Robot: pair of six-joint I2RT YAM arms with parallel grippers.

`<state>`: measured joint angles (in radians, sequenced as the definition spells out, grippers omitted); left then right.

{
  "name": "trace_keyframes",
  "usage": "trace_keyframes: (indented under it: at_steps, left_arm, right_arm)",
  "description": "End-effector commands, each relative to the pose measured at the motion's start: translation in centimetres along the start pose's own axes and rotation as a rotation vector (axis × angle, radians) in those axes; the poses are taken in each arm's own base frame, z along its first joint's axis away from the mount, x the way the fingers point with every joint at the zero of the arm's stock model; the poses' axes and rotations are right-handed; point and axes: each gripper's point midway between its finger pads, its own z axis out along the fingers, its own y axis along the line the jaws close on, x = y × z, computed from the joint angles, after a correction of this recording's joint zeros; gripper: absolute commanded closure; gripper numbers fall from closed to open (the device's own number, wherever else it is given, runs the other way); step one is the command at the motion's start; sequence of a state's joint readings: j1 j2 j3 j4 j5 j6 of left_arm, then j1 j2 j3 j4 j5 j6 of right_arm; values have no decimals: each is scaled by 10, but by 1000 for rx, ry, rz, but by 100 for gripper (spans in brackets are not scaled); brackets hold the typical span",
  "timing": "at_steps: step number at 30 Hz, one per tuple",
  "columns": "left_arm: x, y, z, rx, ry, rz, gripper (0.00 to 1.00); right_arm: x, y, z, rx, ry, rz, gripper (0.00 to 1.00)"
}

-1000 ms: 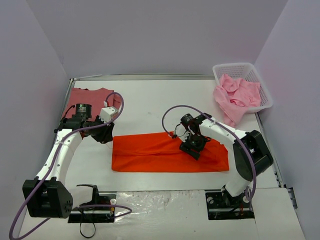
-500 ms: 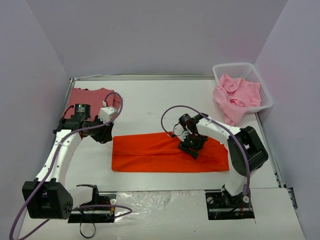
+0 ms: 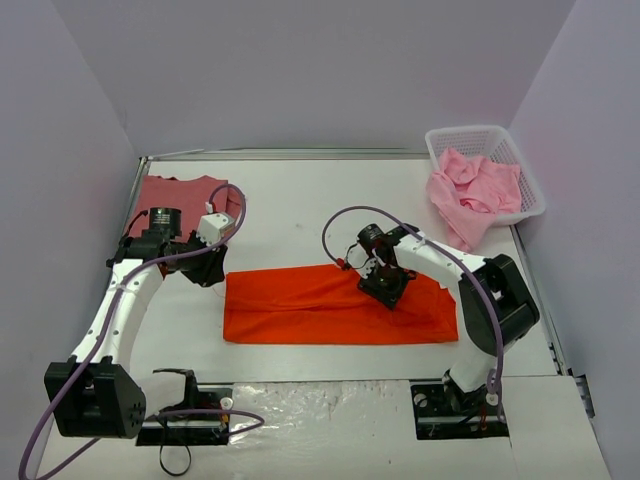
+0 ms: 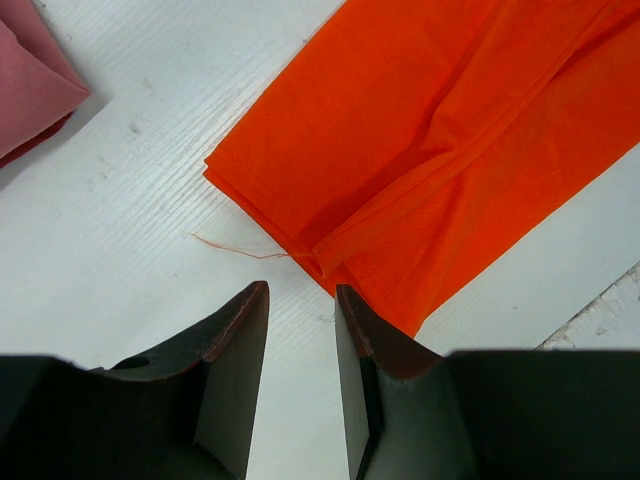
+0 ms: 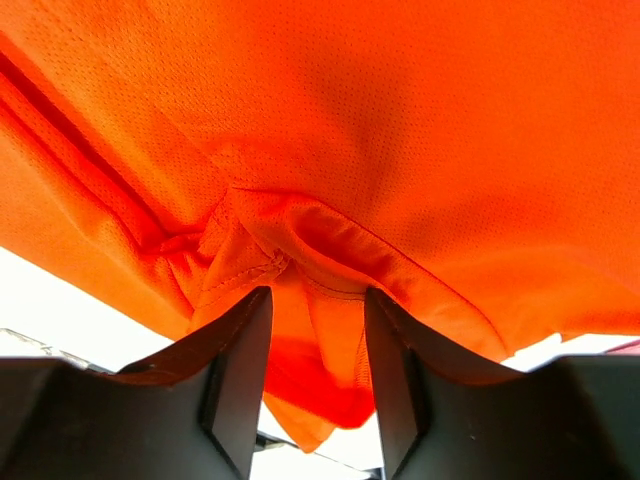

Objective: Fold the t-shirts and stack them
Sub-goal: Fold the other side of the tshirt into a rectangle

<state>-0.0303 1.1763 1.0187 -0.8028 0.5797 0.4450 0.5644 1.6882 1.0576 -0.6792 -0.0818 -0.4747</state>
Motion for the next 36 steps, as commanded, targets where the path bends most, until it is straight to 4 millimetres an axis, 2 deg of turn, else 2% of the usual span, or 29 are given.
trace_keyframes:
  at_steps: [1,6,9,15,16,20,22,29,34,36]
  left_arm:
    - [-5,0,-6,-7,-28,20,68]
    - [-6,0,-7,-7,-30,21,68]
    - [-5,0,-7,-8,-28,19,68]
    - [-6,1,-8,-10,-36,20,68]
    - [-6,1,-8,-10,-36,20,68]
    - [-5,0,-7,-3,-30,19,68]
    - [-5,0,-7,-2,-32,20,68]
    - [-6,0,-7,-5,-34,21,68]
    - [-5,0,-7,-5,-33,19,68]
    - [-5,0,-7,-4,-33,20,68]
  right_arm:
    - [4,0,-18,24,-7,2,64]
    - [6,-3,-19,48,1,4,65]
    - [4,-8,-22,74,-6,13,60]
    - [-7,-14,-46,113,-91,29,64]
    - [-9,-9,-48,87,-105,20,67]
    - [-2,4,-44,23,-86,-10,95]
    - [1,10,-37,-17,-70,-18,100]
    - [12,17,-15,-74,25,-43,99]
    - [9,16,-9,-83,39,-47,87]
    - [8,16,-7,-86,41,-50,86]
